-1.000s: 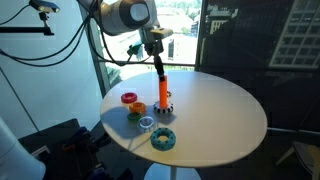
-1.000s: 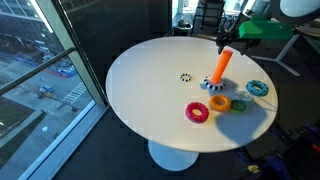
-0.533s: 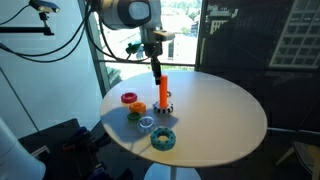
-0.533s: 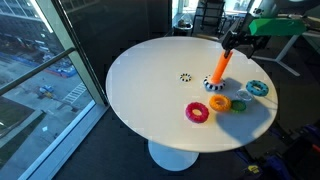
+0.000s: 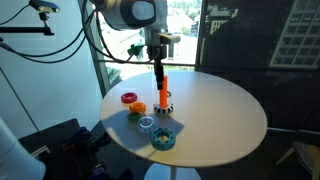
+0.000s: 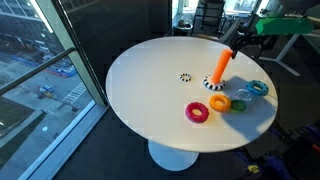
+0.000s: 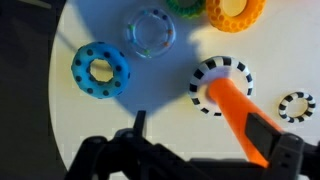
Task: Slide the ring holder to the right, pick up the blue ring and put it on the ring holder
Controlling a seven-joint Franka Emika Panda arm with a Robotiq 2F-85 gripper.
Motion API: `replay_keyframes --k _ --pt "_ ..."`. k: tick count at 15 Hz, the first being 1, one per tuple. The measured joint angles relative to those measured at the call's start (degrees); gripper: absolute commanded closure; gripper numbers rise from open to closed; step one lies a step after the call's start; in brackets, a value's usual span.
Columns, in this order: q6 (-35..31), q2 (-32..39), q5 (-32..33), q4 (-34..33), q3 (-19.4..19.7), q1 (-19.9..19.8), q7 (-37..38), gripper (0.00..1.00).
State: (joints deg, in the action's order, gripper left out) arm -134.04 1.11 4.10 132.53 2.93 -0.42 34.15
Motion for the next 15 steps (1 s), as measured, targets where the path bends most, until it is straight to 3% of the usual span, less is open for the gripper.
replay_keyframes --k 11,15 --pt "0.2 6.1 0.0 0.1 4.0 -3.6 -1.4 0.0" --pt "-3.4 7.9 0.1 1.4 5.6 -4.1 -3.0 0.0"
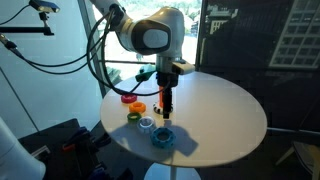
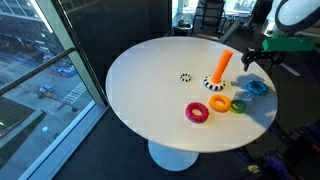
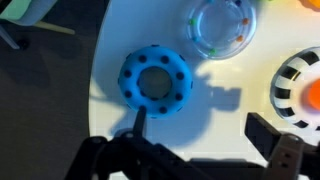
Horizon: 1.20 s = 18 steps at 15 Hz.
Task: Slide the ring holder to the right, pick up the blue ring and put it on the ring holder
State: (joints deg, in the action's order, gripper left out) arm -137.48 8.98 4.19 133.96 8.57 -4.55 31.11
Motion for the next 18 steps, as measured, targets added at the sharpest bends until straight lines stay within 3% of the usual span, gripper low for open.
replay_keyframes --k 3,12,18 --pt "-3.6 0.4 0.0 1.5 0.8 0.0 -0.1 0.0" --pt "-3.6 0.8 0.0 1.6 1.0 0.1 -0.1 0.0" --pt "-3.6 2.0 0.2 1.9 3.4 0.0 0.0 0.0"
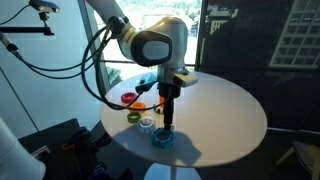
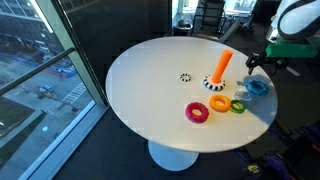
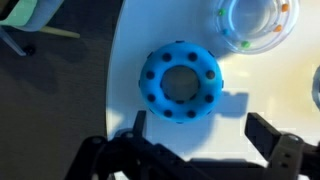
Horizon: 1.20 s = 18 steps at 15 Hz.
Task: Slide the ring holder to the right, pick up the blue ring and put it on the ring holder
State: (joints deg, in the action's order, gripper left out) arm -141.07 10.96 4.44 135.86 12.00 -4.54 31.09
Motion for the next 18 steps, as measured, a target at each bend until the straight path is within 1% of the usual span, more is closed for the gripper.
replay_keyframes --k 5,10,14,18 --pt "-0.6 1.1 1.2 1.5 1.7 0.0 0.0 0.0" --pt "-4.9 3.0 2.9 3.4 3.0 0.0 0.1 0.0" --pt "-8.7 4.4 3.0 4.7 3.8 0.0 0.0 0.0" --pt "-11.0 5.5 3.0 5.7 4.3 0.0 0.0 0.0"
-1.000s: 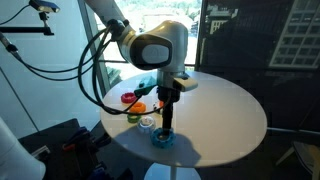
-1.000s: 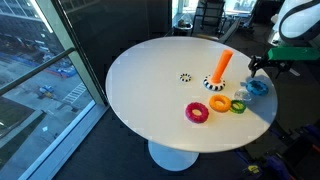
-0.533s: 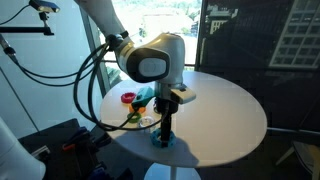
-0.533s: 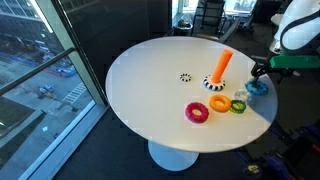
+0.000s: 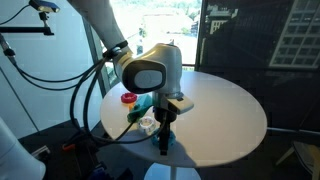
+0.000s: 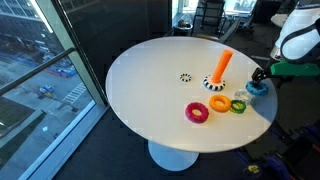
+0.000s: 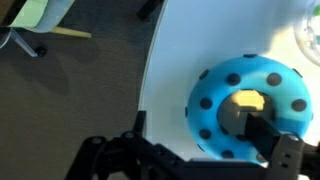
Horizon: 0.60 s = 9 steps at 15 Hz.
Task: Slide the ring holder to the right, pick up the blue ring and put it on the ring holder
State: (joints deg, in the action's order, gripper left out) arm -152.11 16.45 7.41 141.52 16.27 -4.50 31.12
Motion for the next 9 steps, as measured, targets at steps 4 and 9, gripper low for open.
replay_keyframes --k 4,9 --pt "-1.2 0.6 0.0 0.7 0.1 0.0 0.0 0.3" --pt "-2.3 0.5 -0.2 1.0 0.1 0.3 0.0 0.71"
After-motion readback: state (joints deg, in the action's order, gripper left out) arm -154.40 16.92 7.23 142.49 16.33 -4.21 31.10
